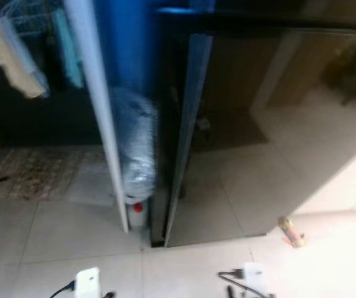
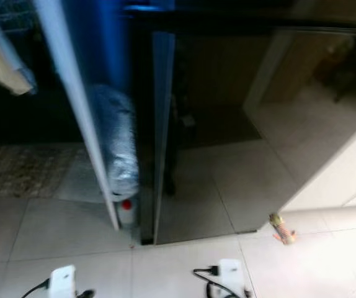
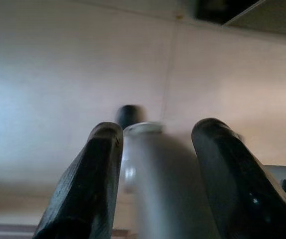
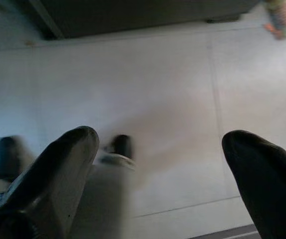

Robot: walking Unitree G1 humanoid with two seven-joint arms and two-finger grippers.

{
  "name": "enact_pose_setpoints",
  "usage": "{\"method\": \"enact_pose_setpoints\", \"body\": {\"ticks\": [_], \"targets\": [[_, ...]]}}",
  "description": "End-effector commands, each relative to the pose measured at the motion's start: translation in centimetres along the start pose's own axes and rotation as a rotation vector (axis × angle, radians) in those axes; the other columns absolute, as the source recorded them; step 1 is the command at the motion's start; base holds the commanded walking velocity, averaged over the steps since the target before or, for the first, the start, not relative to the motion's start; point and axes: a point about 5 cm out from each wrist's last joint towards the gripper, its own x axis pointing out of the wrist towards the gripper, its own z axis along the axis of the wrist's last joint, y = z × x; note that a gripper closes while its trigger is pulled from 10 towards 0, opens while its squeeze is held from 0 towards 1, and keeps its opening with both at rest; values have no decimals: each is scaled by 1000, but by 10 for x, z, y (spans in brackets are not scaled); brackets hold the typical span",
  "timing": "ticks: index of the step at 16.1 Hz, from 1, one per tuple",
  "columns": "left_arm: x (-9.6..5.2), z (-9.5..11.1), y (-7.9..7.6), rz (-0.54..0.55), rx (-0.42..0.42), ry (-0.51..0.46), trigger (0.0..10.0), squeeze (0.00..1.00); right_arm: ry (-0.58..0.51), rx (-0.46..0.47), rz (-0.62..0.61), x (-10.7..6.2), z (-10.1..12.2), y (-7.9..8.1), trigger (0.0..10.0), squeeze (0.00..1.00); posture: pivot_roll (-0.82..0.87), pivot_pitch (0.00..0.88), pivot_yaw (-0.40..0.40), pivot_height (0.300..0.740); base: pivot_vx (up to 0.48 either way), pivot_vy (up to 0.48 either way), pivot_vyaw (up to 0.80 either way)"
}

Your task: Restocking fridge

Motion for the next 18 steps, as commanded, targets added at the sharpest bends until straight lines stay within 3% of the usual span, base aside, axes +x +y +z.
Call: {"method": "enact_pose_setpoints", "body": {"ticks": [1, 12, 18], "targets": [[0, -5, -3, -5, 2, 22, 10000, 0, 14, 8, -15, -1, -5, -6, 10000, 0, -79, 68, -68, 740, 0, 390, 0], [0, -4, -3, 1, 2, 20, 10000, 0, 7, -21, -2, 0, -1, -4, 10000, 0, -80, 82, -57, 740, 0, 389, 0], [0, -5, -3, 0, 1, 16, 10000, 0, 6, -40, -3, 0, -1, -6, 10000, 0, -78, 92, -64, 740, 0, 320, 800]]}}
